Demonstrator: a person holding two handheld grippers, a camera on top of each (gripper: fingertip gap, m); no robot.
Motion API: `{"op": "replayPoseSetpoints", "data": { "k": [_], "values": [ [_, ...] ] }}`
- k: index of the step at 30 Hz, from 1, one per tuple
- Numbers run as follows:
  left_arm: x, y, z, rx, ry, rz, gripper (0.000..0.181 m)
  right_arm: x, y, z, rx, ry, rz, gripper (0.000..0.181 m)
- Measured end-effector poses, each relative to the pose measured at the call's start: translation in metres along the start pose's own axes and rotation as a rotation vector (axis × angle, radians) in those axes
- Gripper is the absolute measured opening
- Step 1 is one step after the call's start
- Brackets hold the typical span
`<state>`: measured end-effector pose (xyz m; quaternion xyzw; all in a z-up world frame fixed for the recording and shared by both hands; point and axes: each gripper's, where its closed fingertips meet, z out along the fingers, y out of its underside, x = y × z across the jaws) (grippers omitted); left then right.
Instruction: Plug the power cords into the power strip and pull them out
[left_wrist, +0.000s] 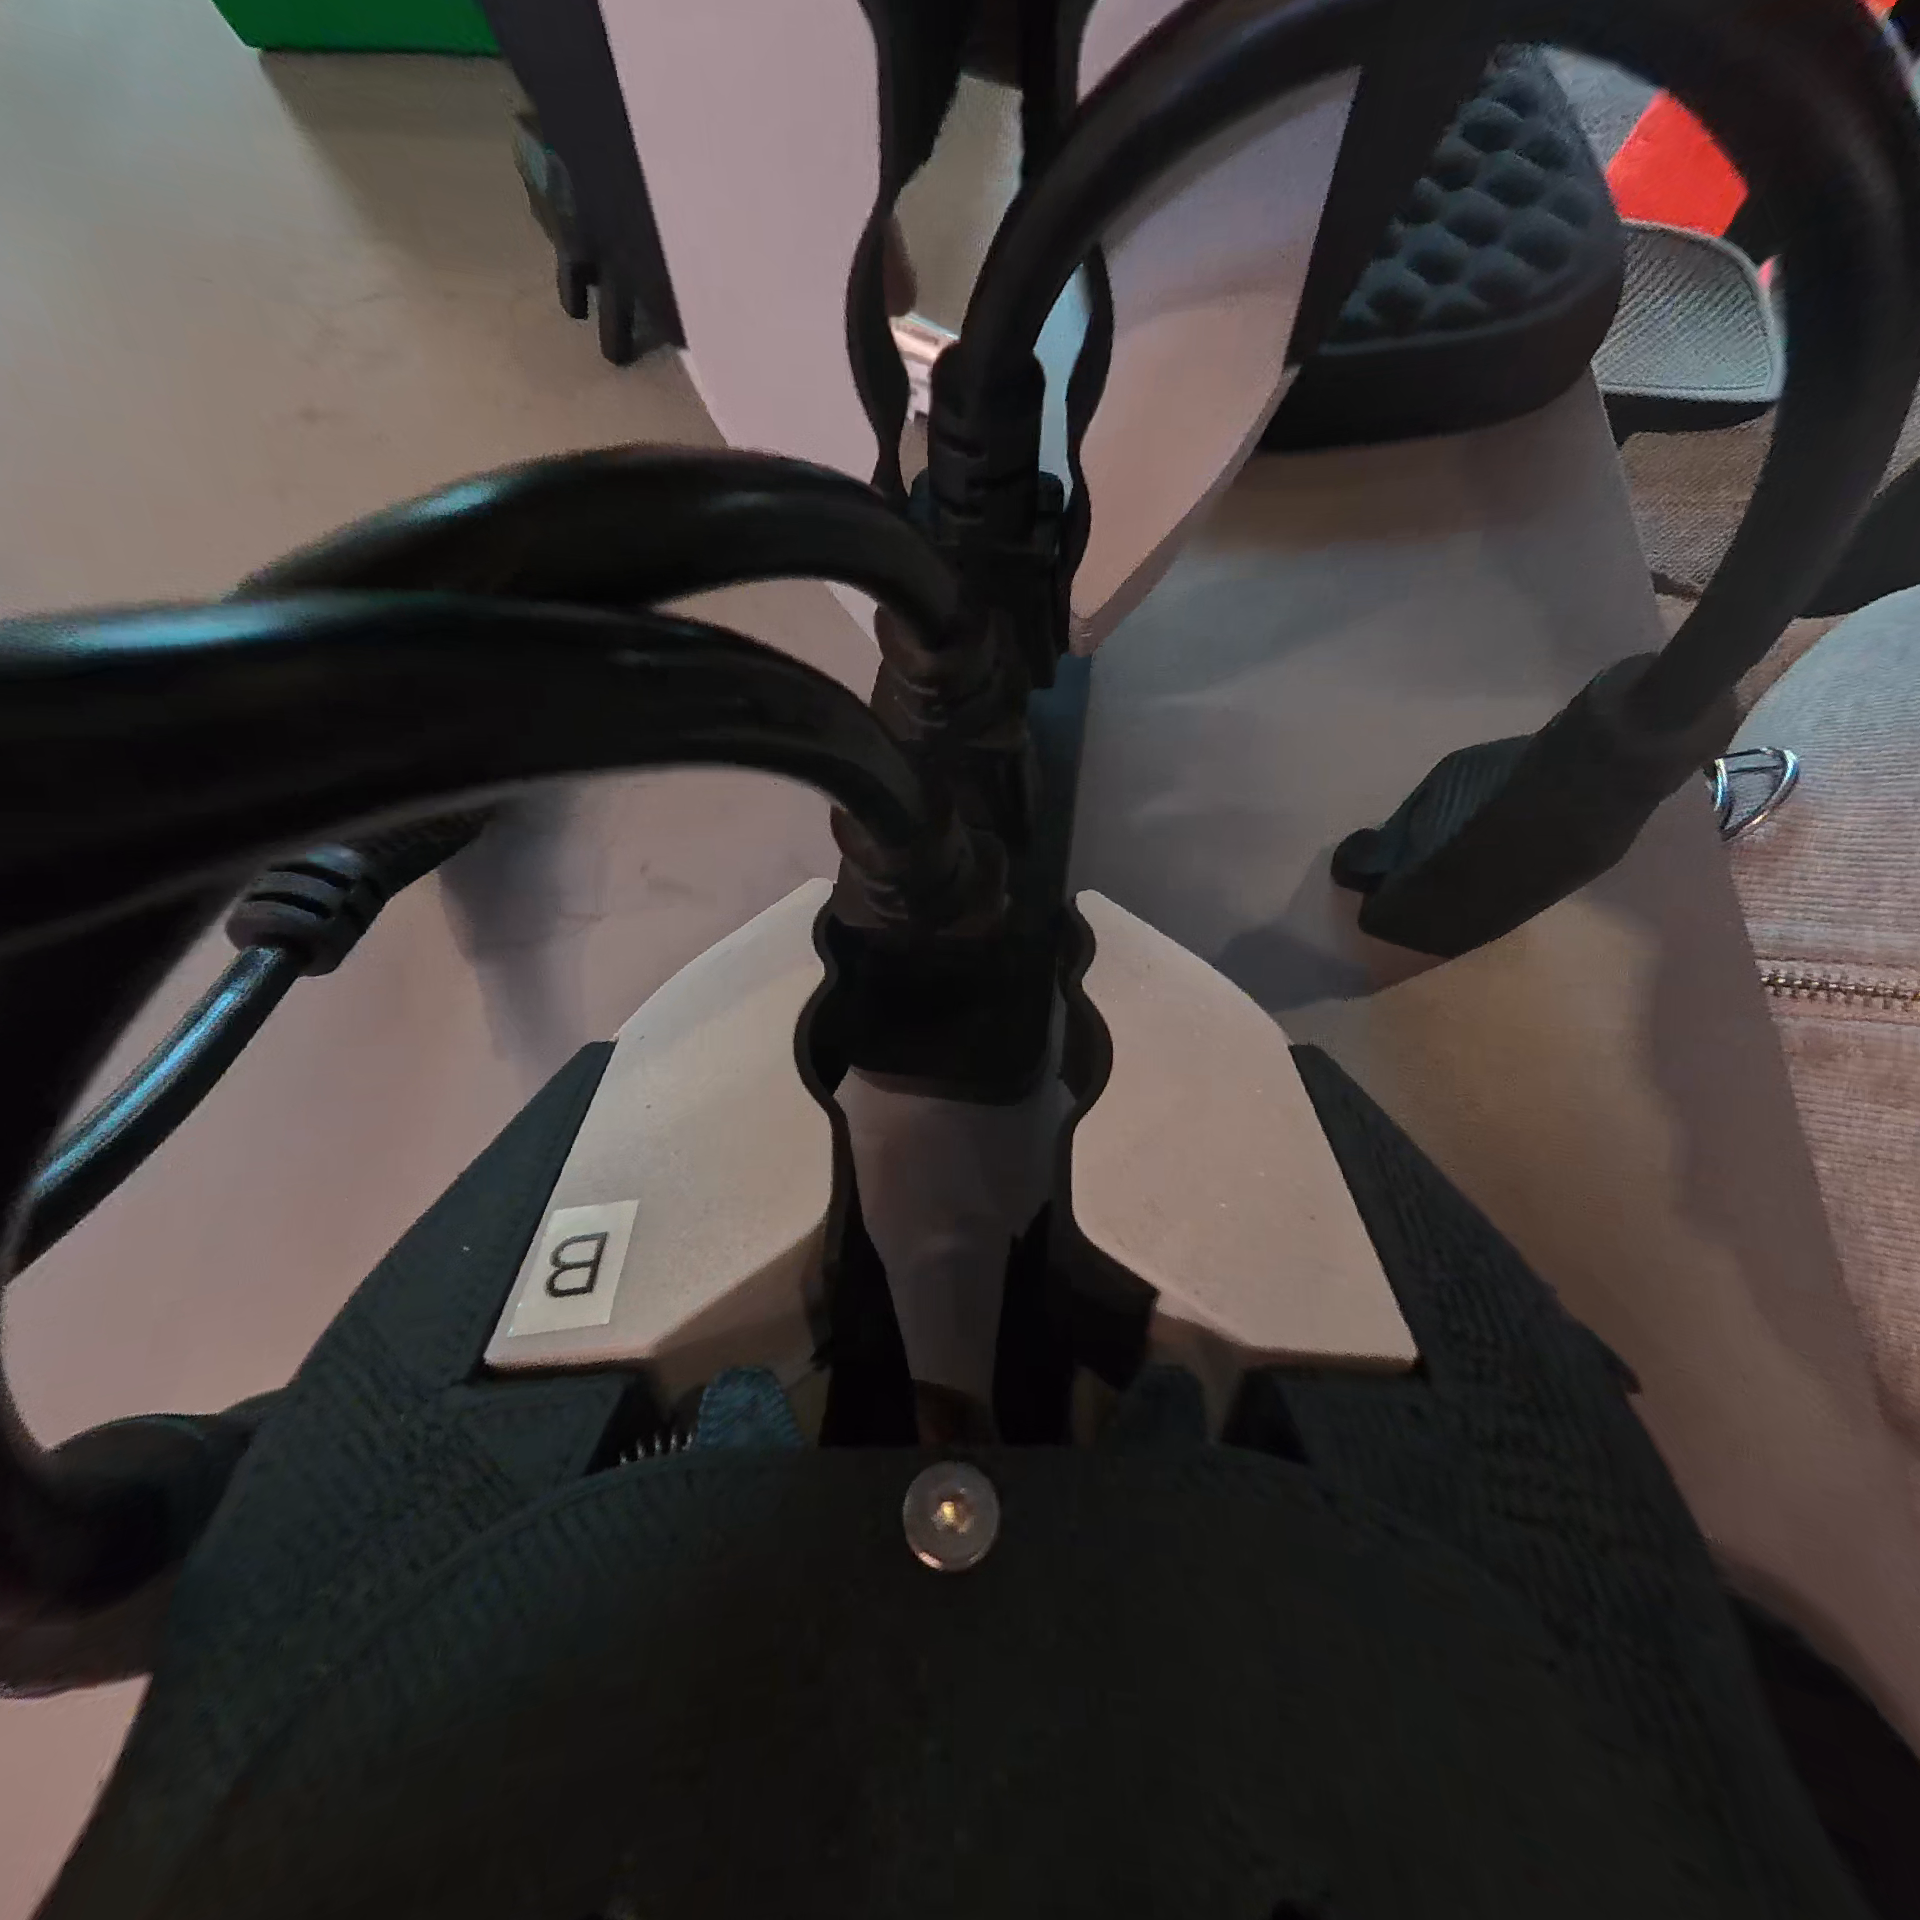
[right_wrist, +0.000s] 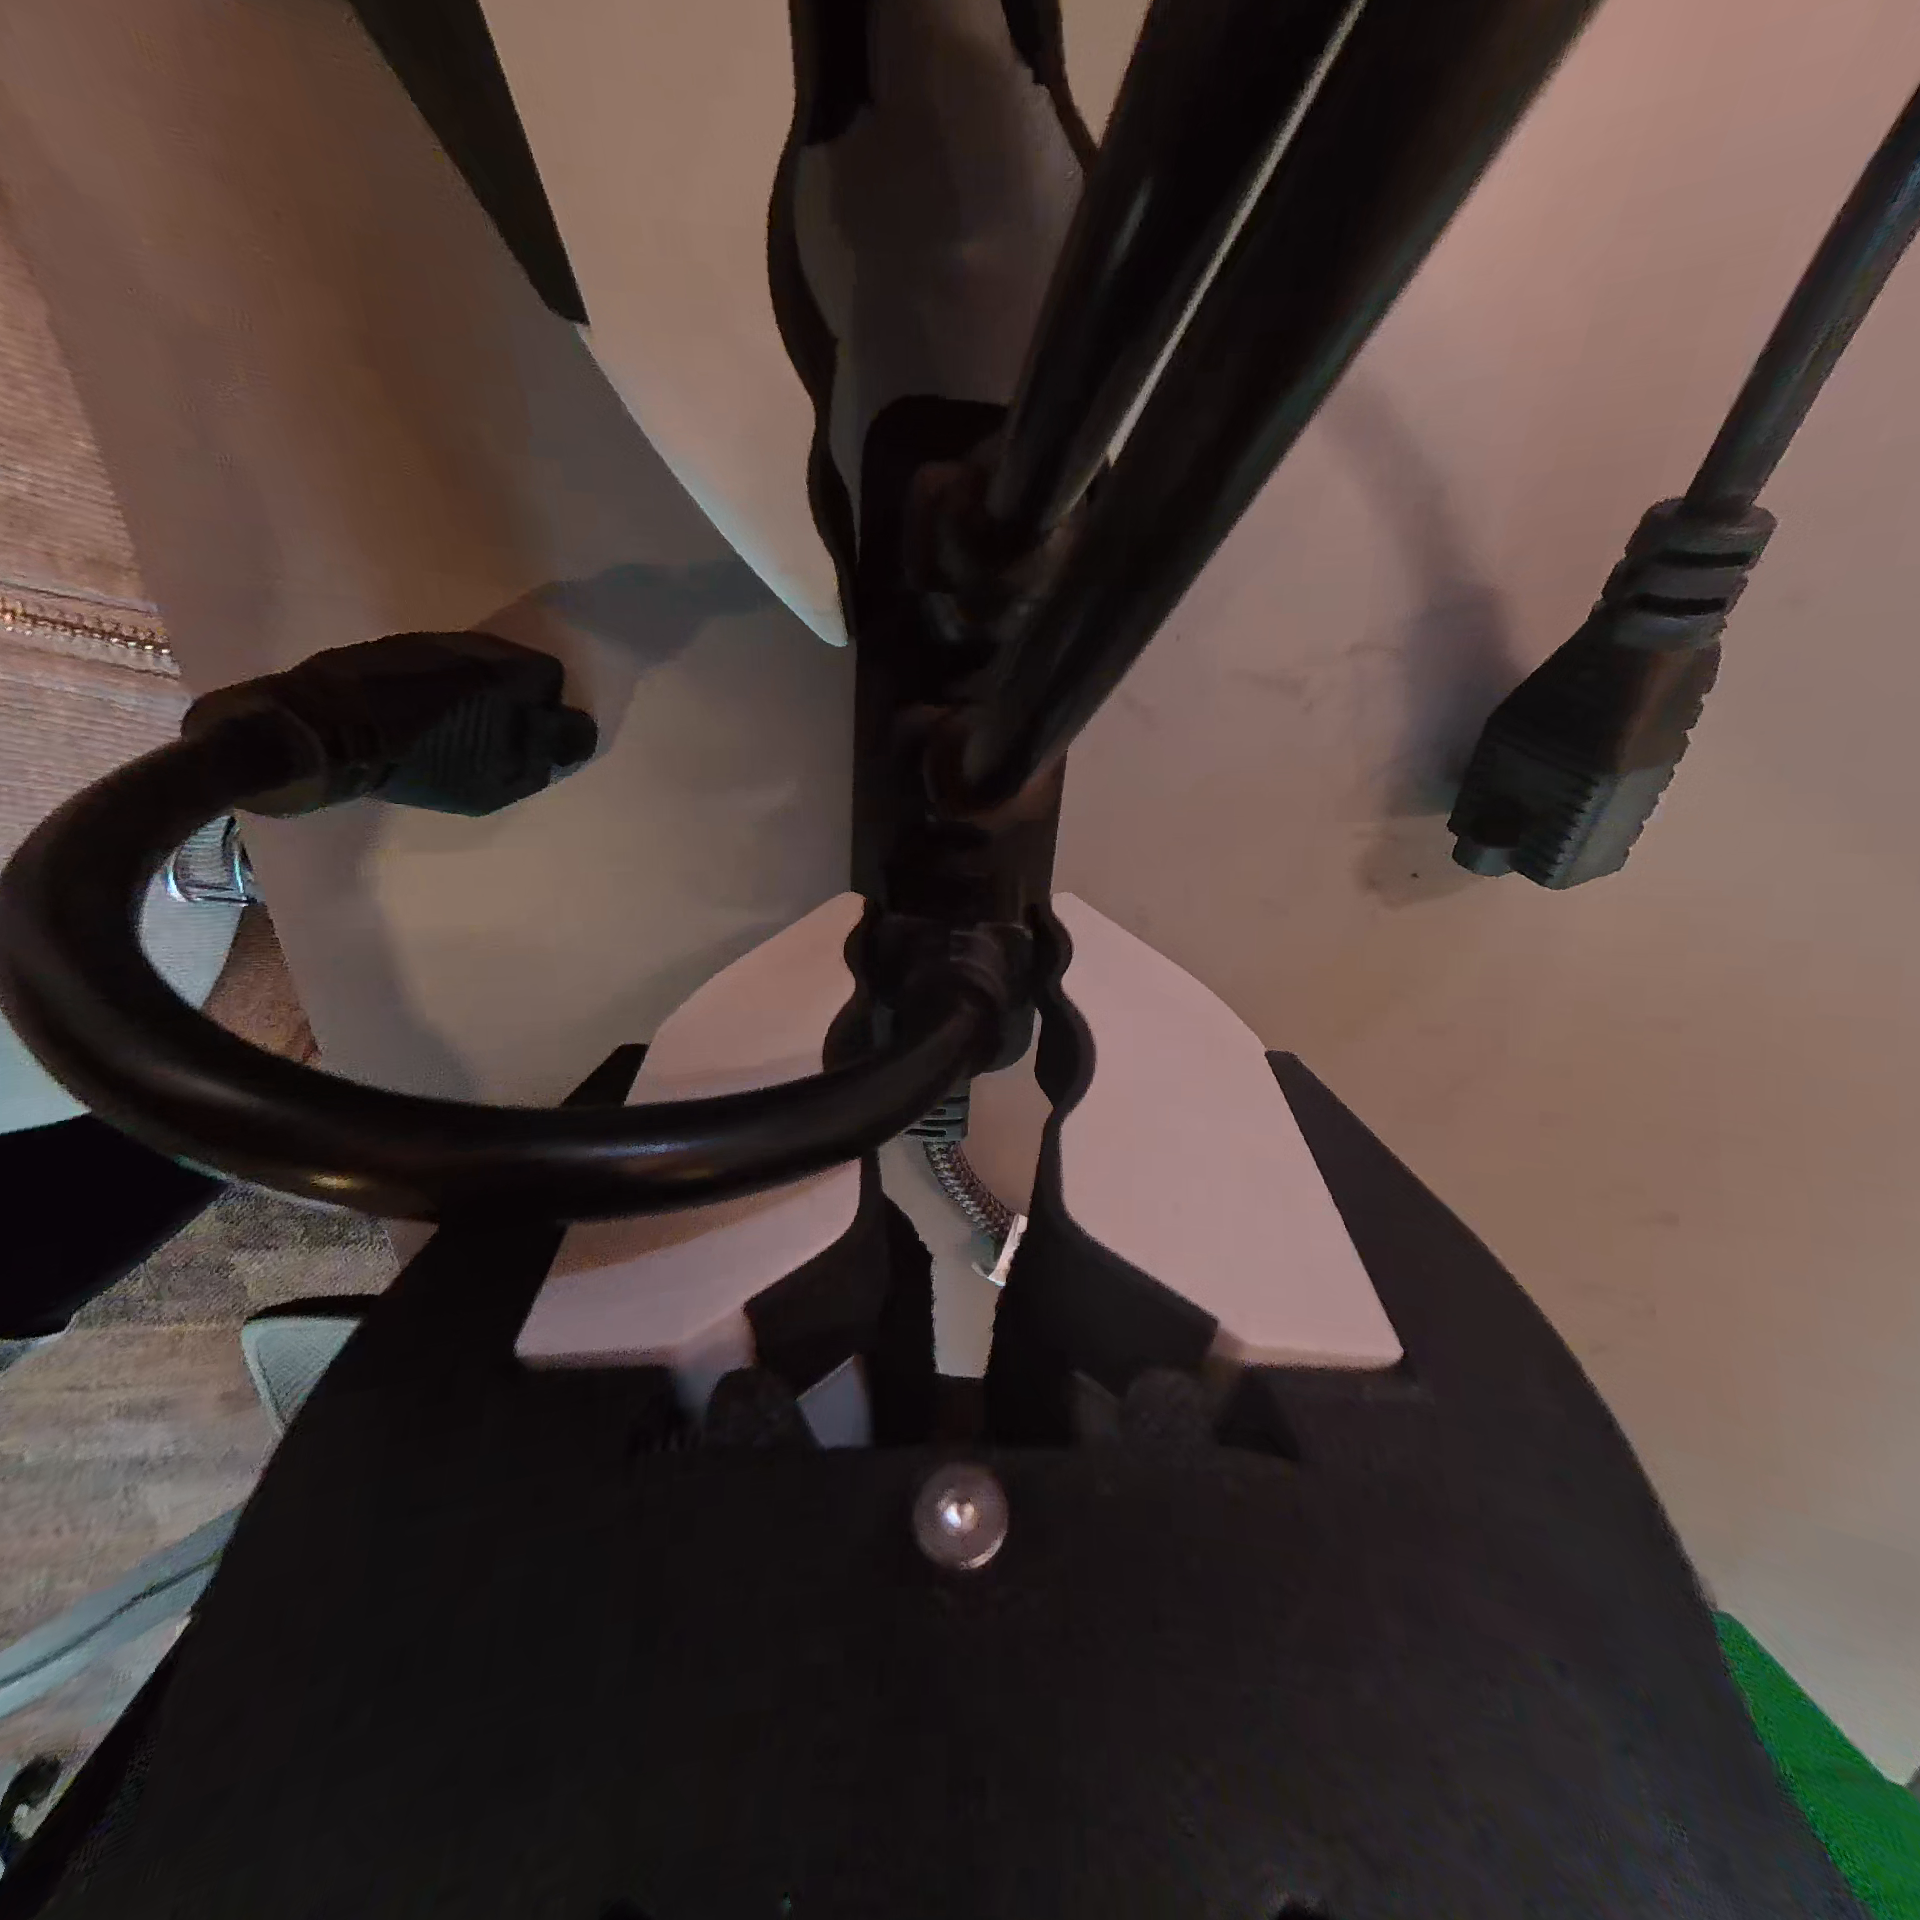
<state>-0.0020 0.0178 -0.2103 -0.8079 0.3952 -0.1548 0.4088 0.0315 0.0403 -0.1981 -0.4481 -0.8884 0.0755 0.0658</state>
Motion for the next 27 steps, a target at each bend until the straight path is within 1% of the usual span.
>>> {"op": "replayPoseSetpoints", "data": {
  "k": [2, 5, 9, 11, 14, 17, 18, 19, 20, 21, 23, 25, 26, 27],
  "values": [
    [0.001, -0.001, 0.001, 0.001, -0.001, 0.006, 0.038, -0.001, 0.003, -0.001, 0.009, 0.018, -0.005, 0.029],
    [0.002, -0.002, 0.002, -0.016, -0.004, 0.022, 0.037, -0.001, 0.002, 0.001, -0.015, 0.0, -0.015, 0.028],
    [-0.001, 0.002, -0.002, 0.006, -0.006, -0.006, 0.037, 0.001, -0.001, 0.002, 0.013, 0.05, -0.016, 0.029],
    [0.003, -0.001, 0.001, -0.004, -0.007, 0.027, 0.037, -0.001, 0.002, 0.002, 0.002, 0.022, -0.007, 0.029],
    [0.003, -0.001, 0.001, -0.006, 0.008, 0.029, 0.037, -0.001, 0.001, 0.008, -0.025, 0.011, -0.012, 0.029],
    [0.002, -0.001, 0.001, 0.011, 0.005, 0.029, 0.037, -0.001, 0.003, 0.007, 0.025, 0.005, -0.028, 0.03],
    [0.003, -0.001, 0.001, 0.013, 0.0, 0.037, 0.037, 0.001, 0.007, 0.006, 0.016, 0.015, -0.05, 0.031],
    [0.003, -0.002, 0.001, 0.017, -0.001, 0.043, 0.037, 0.008, 0.012, 0.004, -0.007, 0.05, -0.071, 0.041],
    [0.003, -0.002, 0.001, 0.027, 0.002, 0.046, 0.037, 0.015, 0.014, 0.0, -0.012, 0.091, -0.073, 0.061],
    [0.003, -0.002, 0.001, 0.036, 0.006, 0.047, 0.037, 0.017, 0.013, -0.005, 0.013, 0.102, -0.055, 0.077],
    [0.002, -0.002, 0.001, 0.039, 0.004, 0.05, 0.037, 0.013, 0.004, -0.017, 0.104, 0.071, -0.014, 0.095],
    [0.002, -0.002, 0.001, 0.041, 0.002, 0.054, 0.037, 0.01, -0.003, -0.034, 0.185, 0.076, -0.046, 0.1],
    [0.002, -0.002, 0.001, 0.044, 0.002, 0.055, 0.037, 0.008, -0.005, -0.043, 0.218, 0.089, -0.079, 0.099],
    [0.002, -0.002, 0.001, 0.048, 0.002, 0.059, 0.037, 0.005, -0.004, -0.052, 0.244, 0.095, -0.11, 0.095]
  ]
}}
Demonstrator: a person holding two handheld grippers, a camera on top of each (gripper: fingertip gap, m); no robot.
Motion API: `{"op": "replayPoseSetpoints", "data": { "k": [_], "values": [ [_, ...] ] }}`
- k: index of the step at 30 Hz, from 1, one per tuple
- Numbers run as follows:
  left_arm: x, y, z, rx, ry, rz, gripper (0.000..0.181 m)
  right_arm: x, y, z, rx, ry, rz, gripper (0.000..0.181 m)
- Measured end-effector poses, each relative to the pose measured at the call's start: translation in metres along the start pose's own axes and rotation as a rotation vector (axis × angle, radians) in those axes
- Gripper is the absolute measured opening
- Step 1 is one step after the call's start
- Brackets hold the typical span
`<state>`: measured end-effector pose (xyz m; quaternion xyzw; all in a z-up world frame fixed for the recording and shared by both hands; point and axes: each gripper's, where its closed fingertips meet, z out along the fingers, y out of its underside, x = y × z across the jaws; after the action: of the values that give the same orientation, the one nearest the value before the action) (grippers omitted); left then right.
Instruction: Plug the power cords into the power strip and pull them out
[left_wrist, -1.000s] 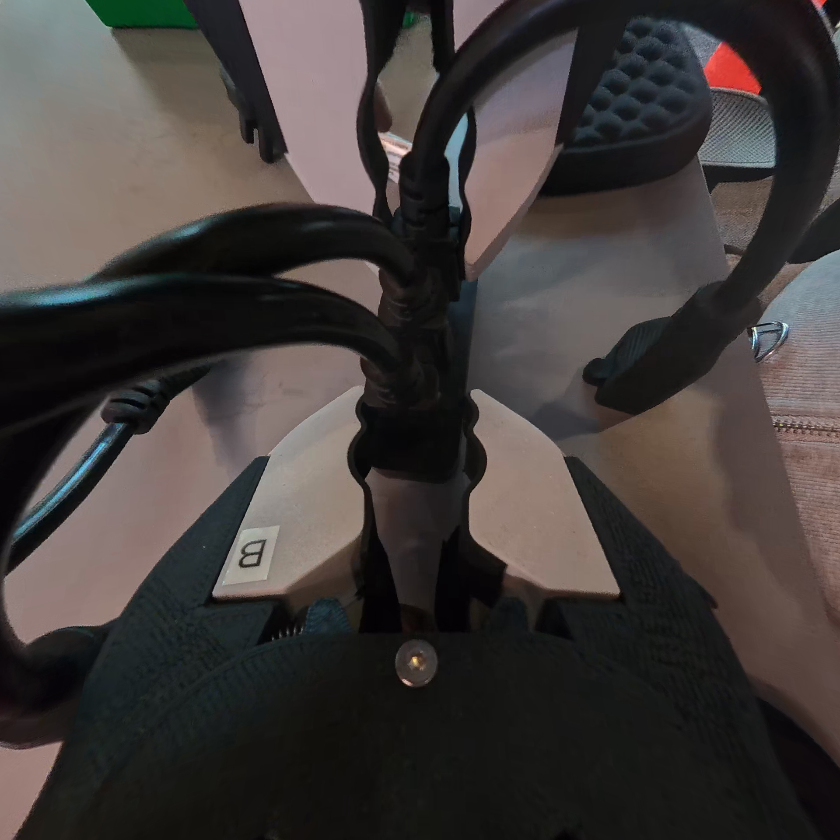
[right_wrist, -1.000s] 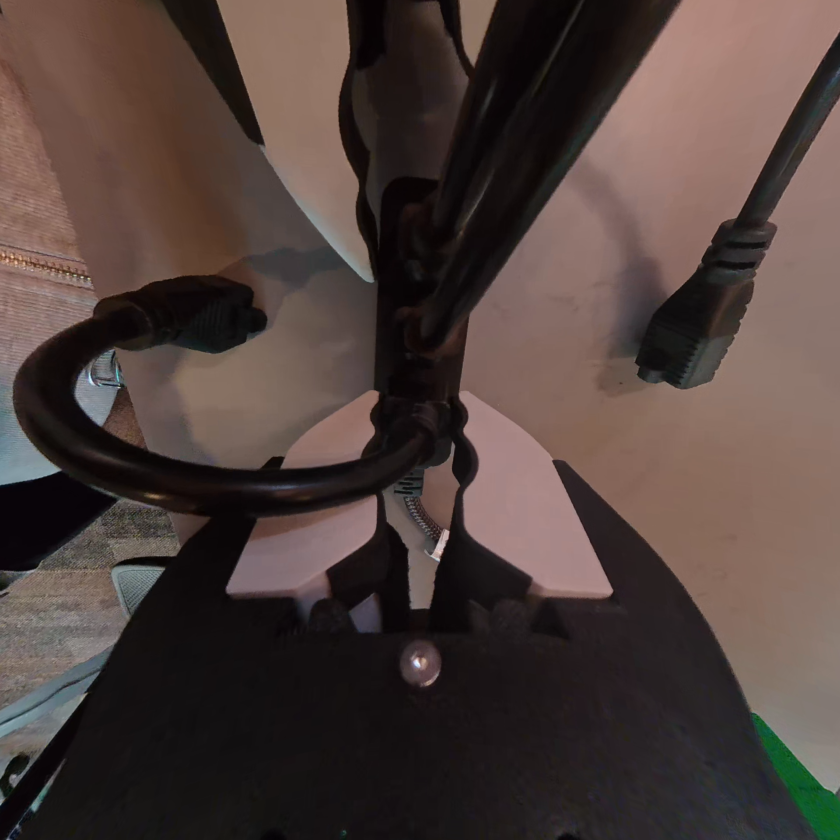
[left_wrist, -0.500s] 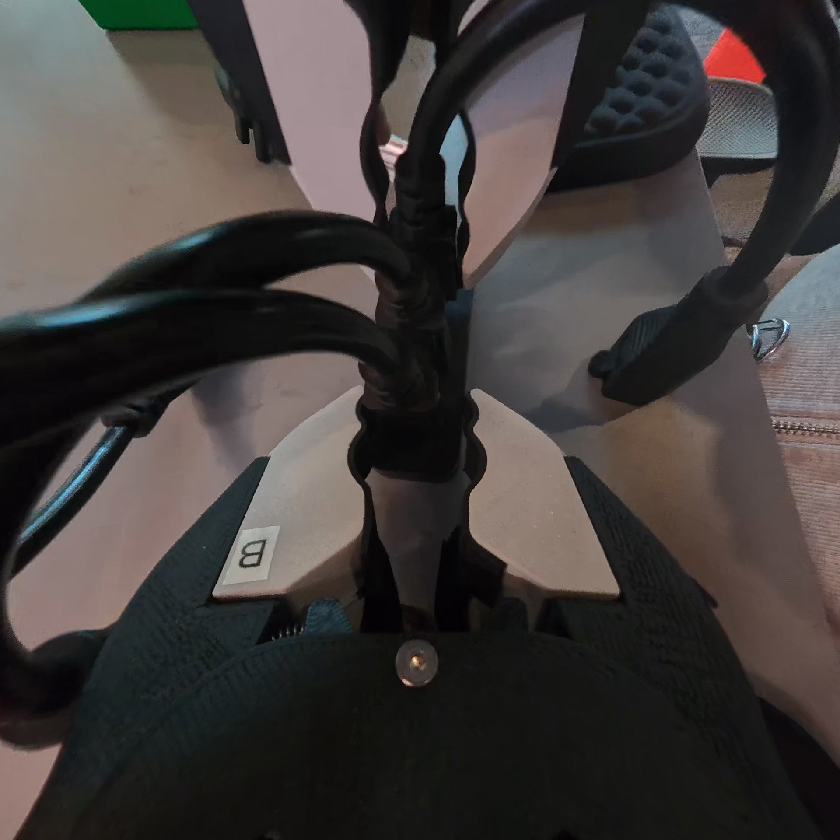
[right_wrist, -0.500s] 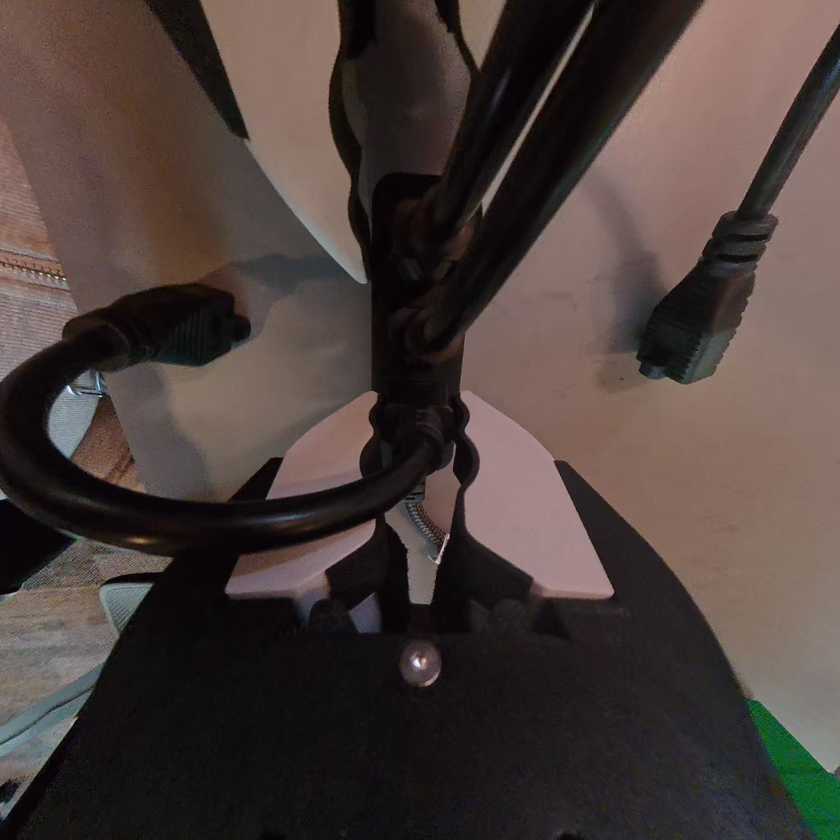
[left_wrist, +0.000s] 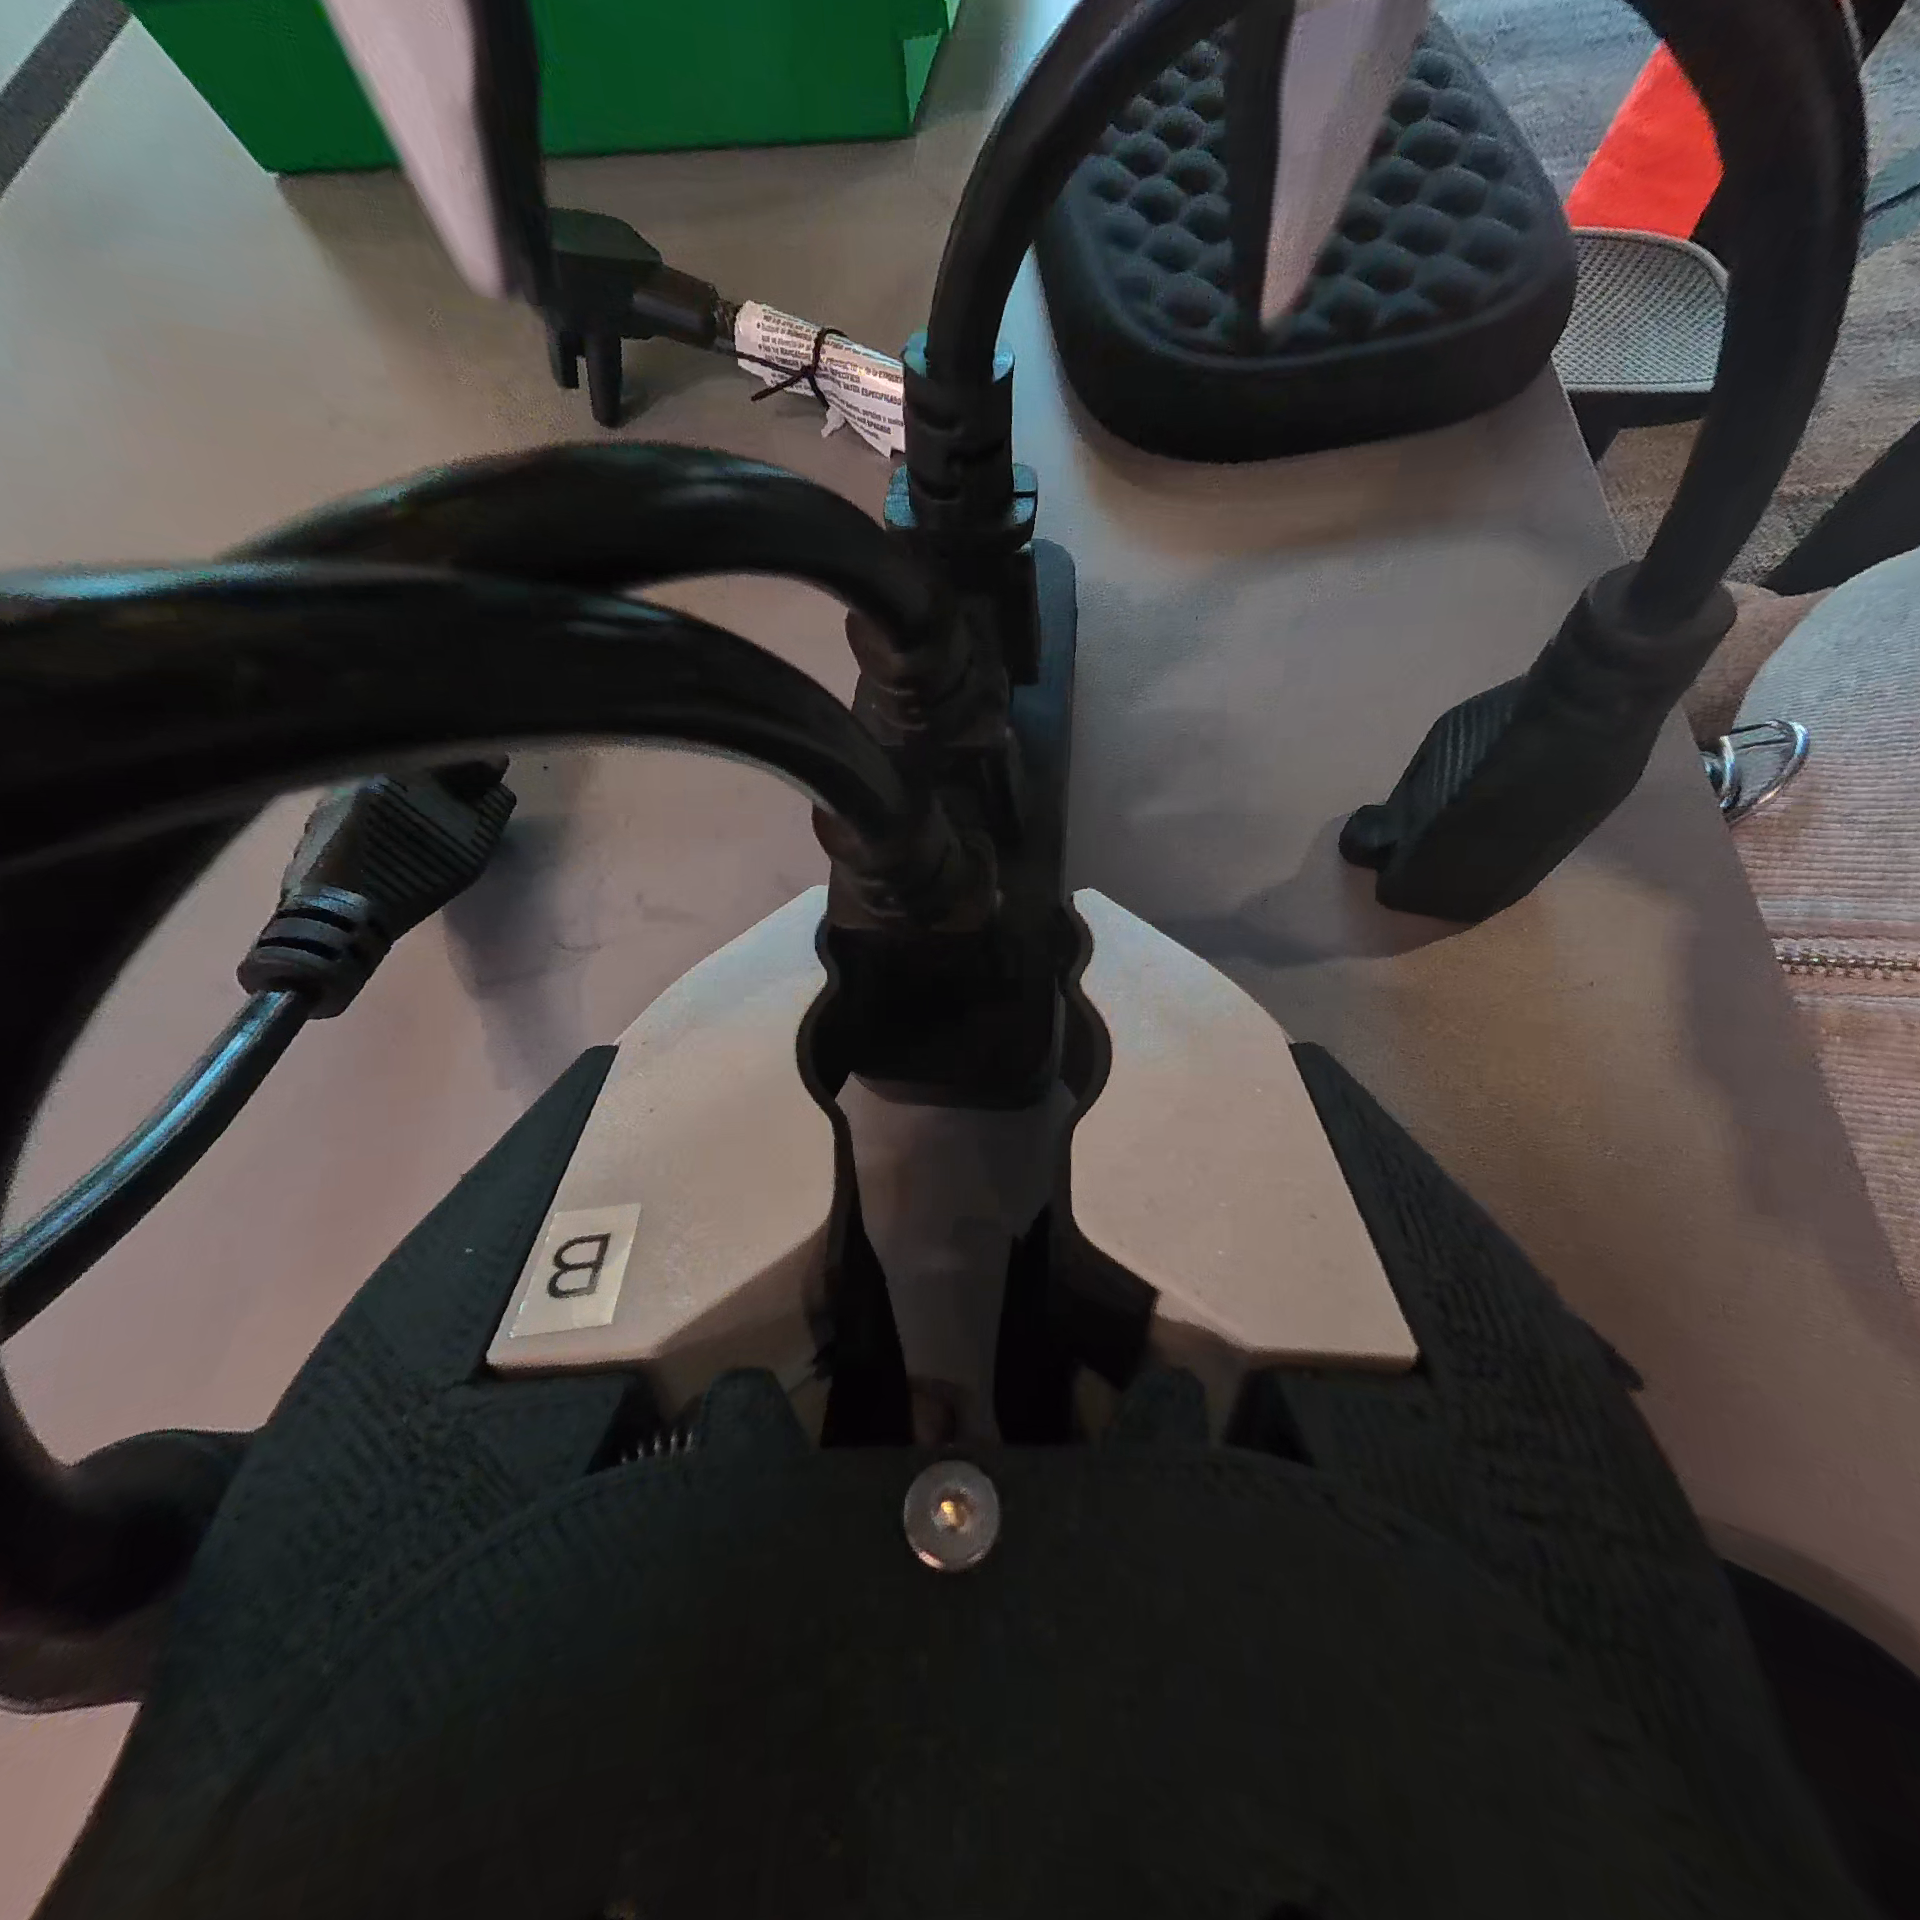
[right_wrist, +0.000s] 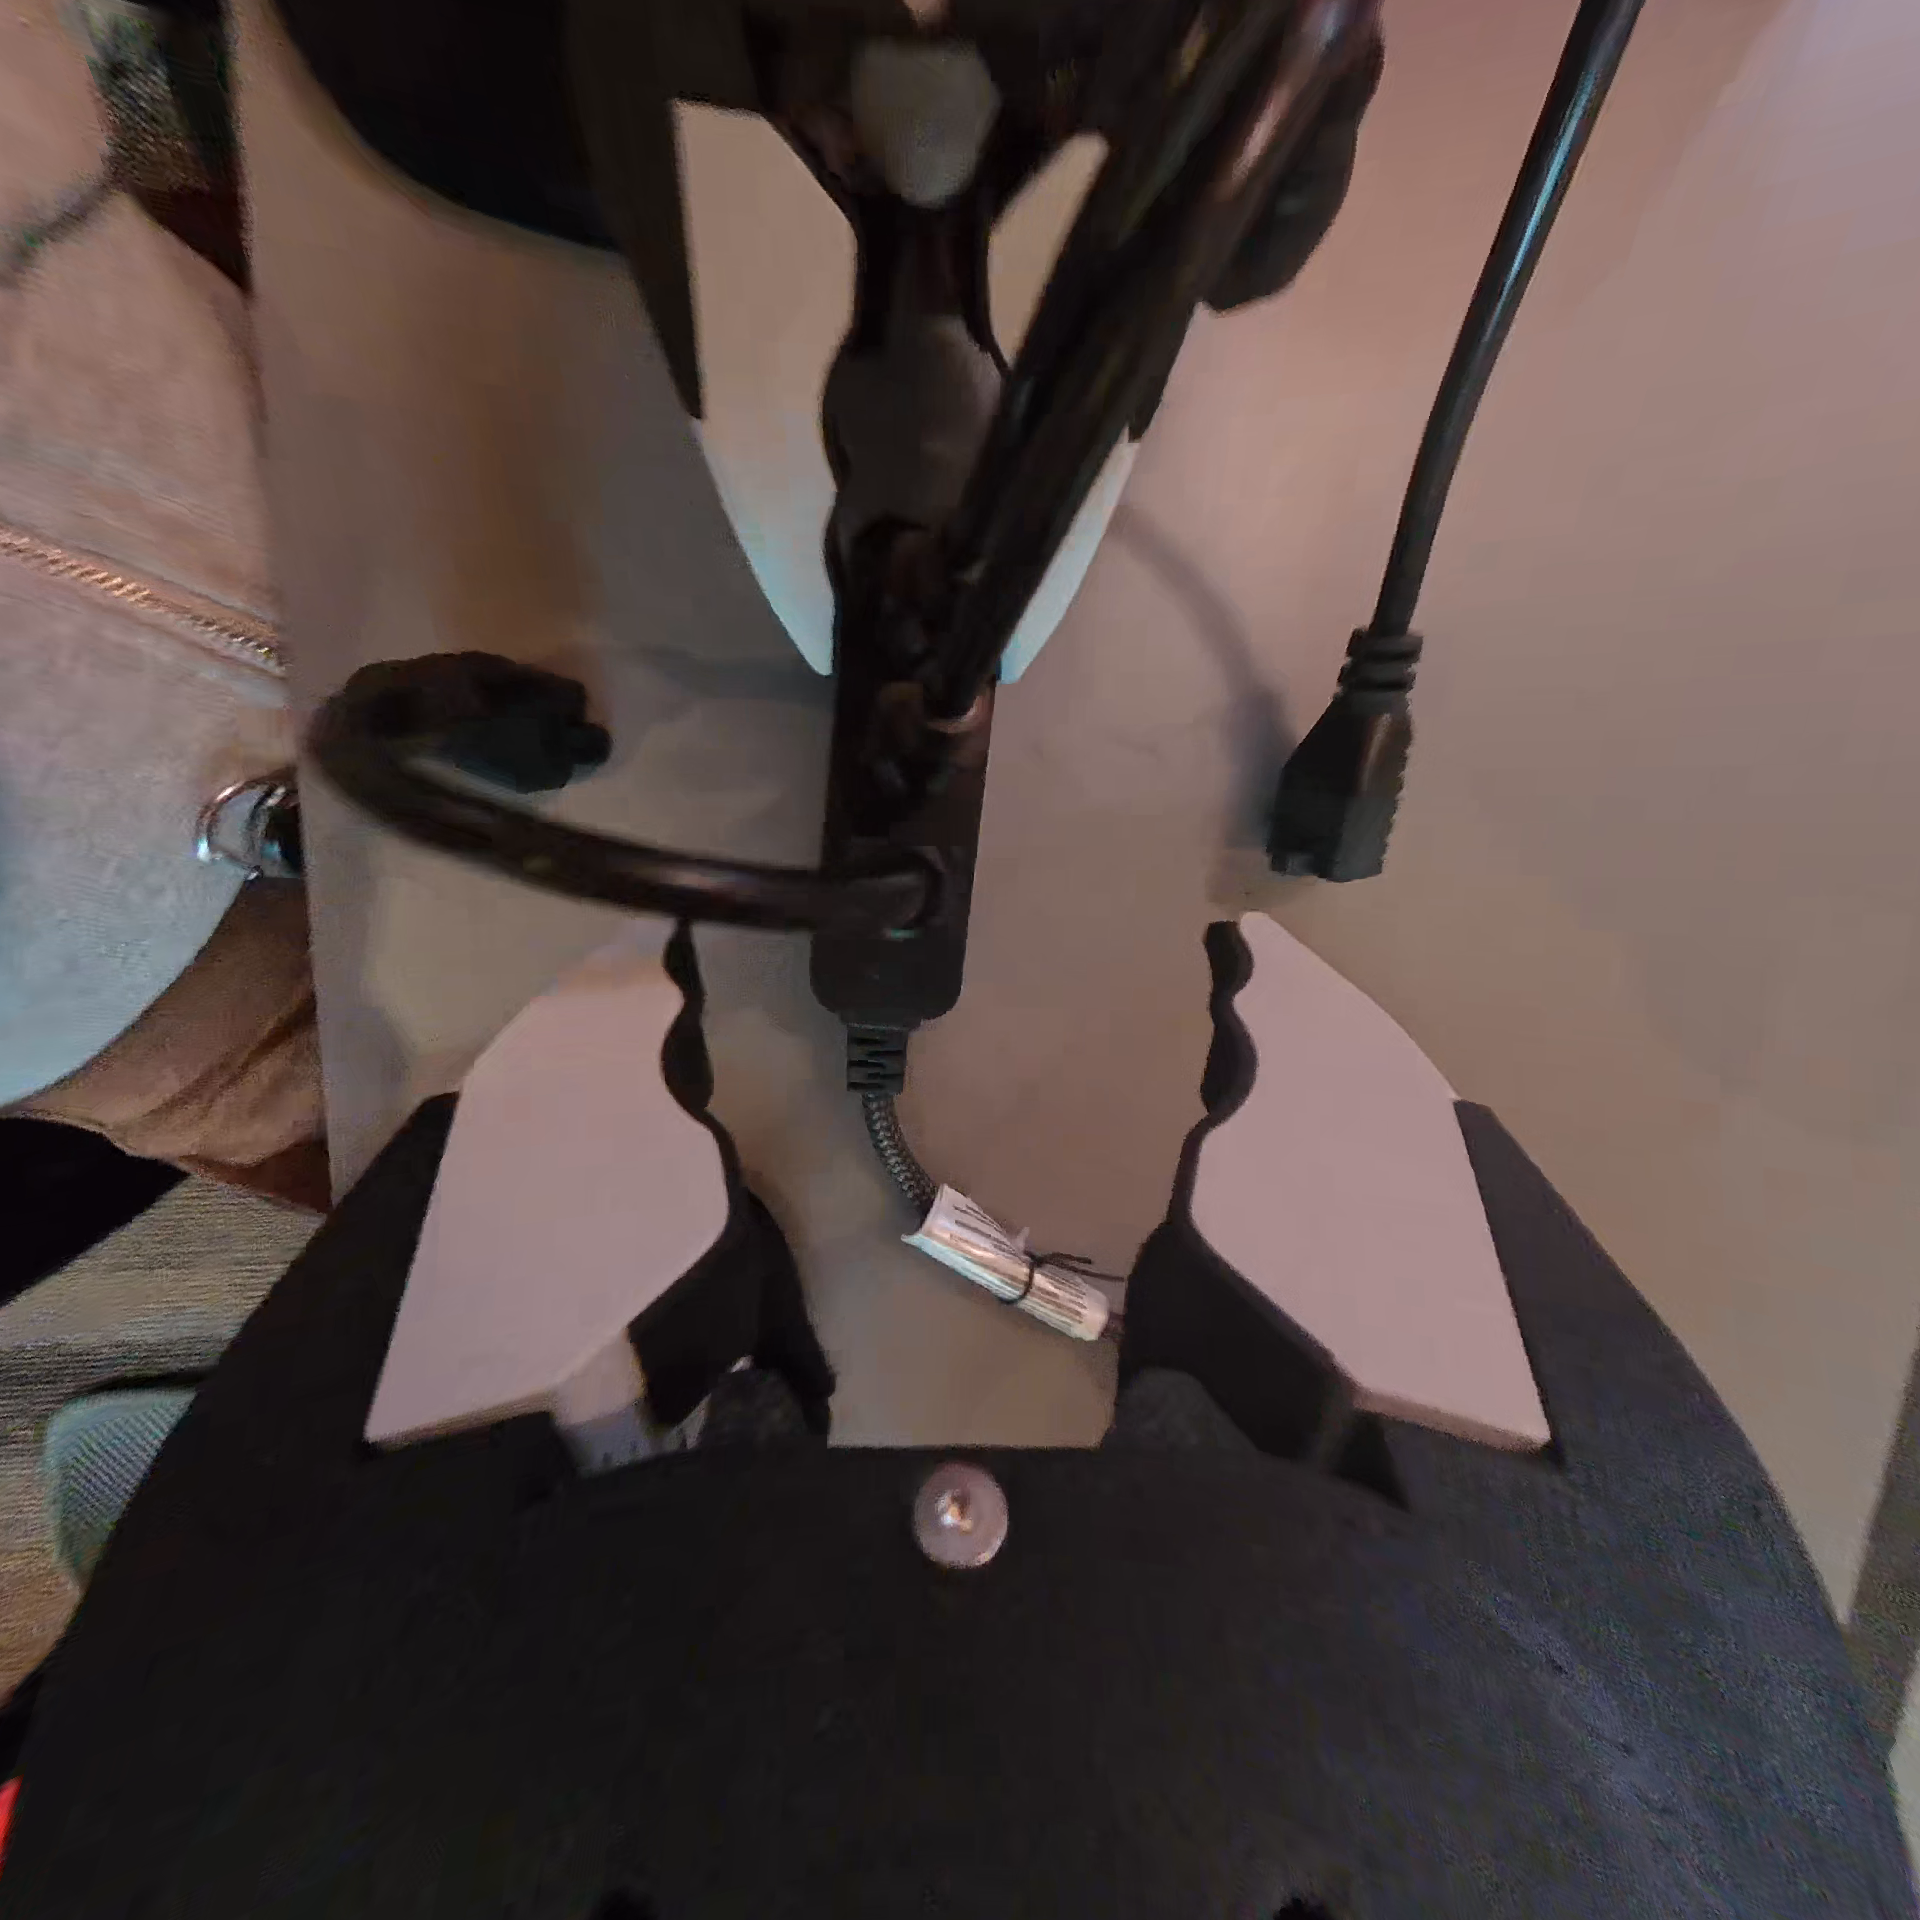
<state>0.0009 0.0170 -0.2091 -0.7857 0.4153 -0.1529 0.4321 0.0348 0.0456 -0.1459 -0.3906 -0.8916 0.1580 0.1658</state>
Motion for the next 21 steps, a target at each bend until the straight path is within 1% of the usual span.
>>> {"op": "replayPoseSetpoints", "data": {
  "k": [2, 3, 4, 5, 8, 9, 12, 13, 14, 15, 16, 18, 21],
  "values": [
    [0.0, 0.0, 0.0, 0.006, -0.001, 0.007, 0.037, -0.007, -0.004, -0.02, 0.051, -0.017, -0.021, 0.072],
    [0.0, 0.0, 0.0, 0.004, -0.003, 0.009, 0.037, -0.01, -0.005, -0.03, 0.073, -0.029, -0.018, 0.057],
    [0.0, 0.0, 0.0, 0.001, -0.006, 0.012, 0.037, -0.011, -0.007, -0.039, 0.096, -0.027, -0.013, 0.038],
    [0.0, 0.0, 0.0, 0.0, -0.007, 0.015, 0.037, -0.01, -0.011, -0.048, 0.124, -0.021, 0.005, 0.026],
    [0.0, 0.0, 0.0, 0.003, -0.003, 0.011, 0.037, -0.001, -0.032, -0.063, 0.193, 0.016, 0.135, 0.008],
    [0.0, 0.0, 0.0, 0.003, -0.004, 0.012, 0.037, -0.002, -0.037, -0.063, 0.182, -0.002, 0.17, 0.007],
    [0.0, 0.0, 0.0, 0.002, -0.008, 0.018, 0.037, -0.012, -0.044, -0.05, 0.072, -0.1, 0.229, 0.028],
    [0.0, 0.0, 0.0, 0.002, -0.008, 0.018, 0.037, -0.011, -0.043, -0.044, 0.016, -0.111, 0.24, 0.031],
    [0.0, 0.0, 0.0, 0.002, -0.008, 0.019, 0.037, -0.009, -0.042, -0.037, -0.043, -0.113, 0.247, 0.043],
    [0.0, 0.0, 0.0, 0.002, -0.009, 0.021, 0.037, -0.005, -0.04, -0.031, -0.093, -0.109, 0.249, 0.046],
    [0.0, -0.001, 0.0, 0.002, -0.011, 0.023, 0.037, -0.002, -0.039, -0.025, -0.132, -0.112, 0.254, 0.043],
    [0.0, -0.001, 0.0, 0.002, -0.014, 0.028, 0.037, -0.003, -0.036, -0.013, -0.212, -0.155, 0.287, 0.03],
    [0.0, -0.001, 0.0, 0.006, -0.014, 0.03, 0.037, -0.006, -0.017, 0.002, -0.39, -0.162, 0.285, 0.029]
  ]
}}
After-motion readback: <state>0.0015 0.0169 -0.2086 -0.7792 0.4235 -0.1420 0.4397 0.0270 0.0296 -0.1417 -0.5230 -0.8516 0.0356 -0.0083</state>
